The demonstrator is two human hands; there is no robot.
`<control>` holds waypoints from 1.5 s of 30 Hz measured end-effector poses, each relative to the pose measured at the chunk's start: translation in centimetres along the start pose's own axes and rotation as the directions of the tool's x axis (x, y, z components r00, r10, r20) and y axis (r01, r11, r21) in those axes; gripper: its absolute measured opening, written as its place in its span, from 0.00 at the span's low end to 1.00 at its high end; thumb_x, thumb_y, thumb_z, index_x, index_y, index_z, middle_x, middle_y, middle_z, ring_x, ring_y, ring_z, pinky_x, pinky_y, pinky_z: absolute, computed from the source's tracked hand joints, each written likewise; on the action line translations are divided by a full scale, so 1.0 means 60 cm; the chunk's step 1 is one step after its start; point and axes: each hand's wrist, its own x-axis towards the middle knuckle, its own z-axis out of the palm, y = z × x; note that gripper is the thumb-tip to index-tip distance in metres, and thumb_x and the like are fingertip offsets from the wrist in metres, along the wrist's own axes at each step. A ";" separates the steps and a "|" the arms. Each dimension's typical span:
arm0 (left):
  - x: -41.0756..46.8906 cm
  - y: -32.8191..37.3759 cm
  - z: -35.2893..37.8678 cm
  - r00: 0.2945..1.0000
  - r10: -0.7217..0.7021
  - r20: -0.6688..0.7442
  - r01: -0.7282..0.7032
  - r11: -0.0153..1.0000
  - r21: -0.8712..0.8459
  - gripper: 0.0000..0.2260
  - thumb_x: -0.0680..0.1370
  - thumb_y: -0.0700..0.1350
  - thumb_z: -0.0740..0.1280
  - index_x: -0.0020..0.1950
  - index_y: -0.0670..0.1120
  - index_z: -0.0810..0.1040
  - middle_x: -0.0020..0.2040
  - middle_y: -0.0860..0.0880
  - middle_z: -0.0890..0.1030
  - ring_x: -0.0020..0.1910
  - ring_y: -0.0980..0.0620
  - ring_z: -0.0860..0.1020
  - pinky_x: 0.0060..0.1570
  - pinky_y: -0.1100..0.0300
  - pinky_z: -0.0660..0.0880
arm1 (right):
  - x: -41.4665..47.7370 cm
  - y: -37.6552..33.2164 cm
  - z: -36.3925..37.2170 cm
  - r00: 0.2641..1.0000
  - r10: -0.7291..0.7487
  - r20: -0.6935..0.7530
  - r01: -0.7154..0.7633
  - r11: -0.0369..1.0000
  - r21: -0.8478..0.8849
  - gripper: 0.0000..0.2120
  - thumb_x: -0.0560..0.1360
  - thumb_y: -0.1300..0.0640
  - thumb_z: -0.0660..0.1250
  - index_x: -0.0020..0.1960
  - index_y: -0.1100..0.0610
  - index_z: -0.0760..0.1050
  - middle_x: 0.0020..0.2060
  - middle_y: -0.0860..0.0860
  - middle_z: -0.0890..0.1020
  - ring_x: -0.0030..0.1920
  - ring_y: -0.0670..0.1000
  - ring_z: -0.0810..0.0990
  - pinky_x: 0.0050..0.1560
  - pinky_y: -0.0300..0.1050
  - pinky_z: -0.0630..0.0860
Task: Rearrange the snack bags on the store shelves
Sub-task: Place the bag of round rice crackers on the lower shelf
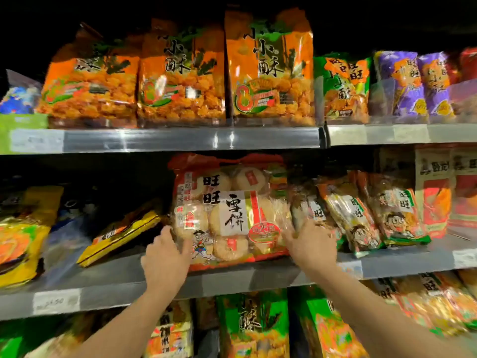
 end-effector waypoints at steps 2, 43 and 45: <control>0.003 -0.005 0.007 1.000 -0.006 -0.014 0.006 1.000 -0.027 0.29 0.75 0.62 0.57 0.69 0.43 0.64 0.59 0.40 0.77 0.55 0.40 0.77 0.51 0.46 0.73 | -0.011 -0.008 0.002 0.995 -0.099 -0.001 0.099 0.989 0.107 0.26 0.73 0.41 0.63 0.64 0.55 0.65 0.50 0.54 0.80 0.45 0.55 0.79 0.43 0.46 0.74; -0.259 -0.183 -0.104 0.852 0.212 0.478 -0.045 0.940 -0.337 0.11 0.79 0.47 0.57 0.46 0.46 0.78 0.43 0.45 0.83 0.44 0.42 0.80 0.45 0.50 0.73 | -0.376 0.140 -0.153 0.928 -0.027 0.370 -0.285 0.587 0.758 0.27 0.67 0.61 0.74 0.62 0.56 0.67 0.47 0.53 0.82 0.38 0.47 0.85 0.33 0.35 0.78; -0.309 -0.218 -0.096 0.808 0.149 0.570 0.046 0.949 -0.313 0.12 0.79 0.47 0.57 0.42 0.45 0.77 0.39 0.44 0.82 0.42 0.44 0.79 0.44 0.50 0.73 | -0.422 0.180 -0.159 0.923 -0.022 0.384 -0.294 0.604 0.741 0.28 0.66 0.64 0.75 0.62 0.55 0.68 0.48 0.52 0.82 0.40 0.45 0.85 0.34 0.35 0.78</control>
